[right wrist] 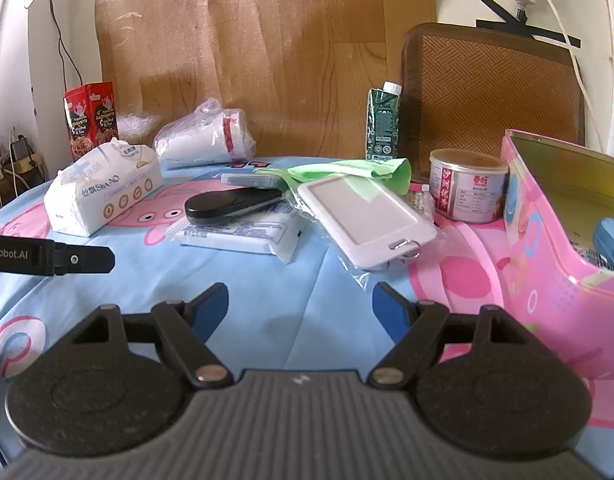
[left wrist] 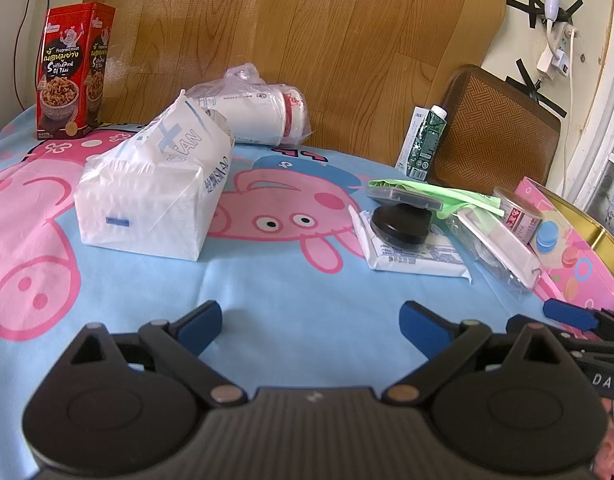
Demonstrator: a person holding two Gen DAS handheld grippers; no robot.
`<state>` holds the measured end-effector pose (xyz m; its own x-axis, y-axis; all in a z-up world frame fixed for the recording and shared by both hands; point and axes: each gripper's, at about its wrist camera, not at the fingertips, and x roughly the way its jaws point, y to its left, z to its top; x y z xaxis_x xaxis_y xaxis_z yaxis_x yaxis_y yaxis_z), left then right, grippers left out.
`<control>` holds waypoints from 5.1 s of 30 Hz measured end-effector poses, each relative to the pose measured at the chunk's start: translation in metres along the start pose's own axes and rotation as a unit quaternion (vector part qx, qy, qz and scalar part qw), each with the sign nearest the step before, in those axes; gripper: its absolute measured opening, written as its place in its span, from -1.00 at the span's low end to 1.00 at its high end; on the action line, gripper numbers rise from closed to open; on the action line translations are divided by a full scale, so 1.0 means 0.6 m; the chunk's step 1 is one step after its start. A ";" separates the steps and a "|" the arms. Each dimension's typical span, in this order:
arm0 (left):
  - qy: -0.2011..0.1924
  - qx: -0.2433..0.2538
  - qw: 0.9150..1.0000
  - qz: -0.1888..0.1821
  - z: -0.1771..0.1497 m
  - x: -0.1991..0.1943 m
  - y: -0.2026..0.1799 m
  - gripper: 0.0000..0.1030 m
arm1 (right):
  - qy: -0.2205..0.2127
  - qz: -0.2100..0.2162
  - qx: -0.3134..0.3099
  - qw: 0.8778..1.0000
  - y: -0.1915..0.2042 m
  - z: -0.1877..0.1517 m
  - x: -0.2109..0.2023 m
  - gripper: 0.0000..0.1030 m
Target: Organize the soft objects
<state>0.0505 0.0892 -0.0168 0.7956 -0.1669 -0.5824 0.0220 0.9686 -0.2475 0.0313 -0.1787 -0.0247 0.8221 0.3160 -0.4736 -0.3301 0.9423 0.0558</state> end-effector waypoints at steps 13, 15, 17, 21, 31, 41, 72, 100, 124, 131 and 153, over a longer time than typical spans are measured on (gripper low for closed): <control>0.001 0.002 1.000 0.002 0.000 0.001 -0.001 0.92 | -0.002 -0.002 0.008 1.000 -0.002 0.000 -0.001 0.57; 0.001 0.003 1.000 0.002 0.000 0.001 -0.001 0.92 | -0.003 -0.003 0.010 1.000 -0.002 0.000 -0.002 0.57; 0.001 0.002 1.000 0.002 0.000 0.001 -0.001 0.92 | -0.004 -0.003 0.012 1.000 -0.002 0.000 -0.002 0.57; 0.002 0.005 1.000 0.003 0.000 0.002 -0.002 0.92 | -0.009 -0.002 0.014 1.000 -0.005 -0.001 -0.008 0.57; 0.005 0.014 1.000 0.006 0.001 0.004 -0.004 0.93 | -0.021 -0.019 0.021 0.999 -0.023 0.000 -0.022 0.56; 0.006 0.017 1.000 0.008 0.001 0.005 -0.006 0.94 | -0.030 -0.032 0.018 0.999 -0.036 0.005 -0.025 0.56; 0.009 0.022 1.000 0.006 0.003 0.004 -0.009 0.92 | 0.046 0.017 -0.022 0.999 -0.065 0.044 0.019 0.42; 0.014 0.037 0.999 0.025 0.001 0.005 -0.020 0.91 | 0.027 0.113 -0.055 0.992 0.017 -0.039 -0.084 0.64; 0.123 -0.026 0.979 -0.158 -0.019 -0.013 -0.094 0.56 | 0.048 0.139 -0.090 0.985 0.020 -0.046 -0.057 0.49; 0.095 -0.005 0.983 -0.155 0.006 -0.013 -0.133 0.27 | 0.004 0.099 -0.079 0.992 0.007 -0.045 -0.081 0.35; 0.052 0.152 0.950 -0.268 0.087 0.087 -0.513 0.35 | -0.048 -0.248 -0.021 0.967 -0.292 0.026 -0.085 0.47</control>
<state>0.1167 -0.2080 0.0694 0.5568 -0.6529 -0.5136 0.5933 0.7453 -0.3043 0.0544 -0.3581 0.0035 0.9229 -0.1641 -0.3483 0.1005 0.9759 -0.1935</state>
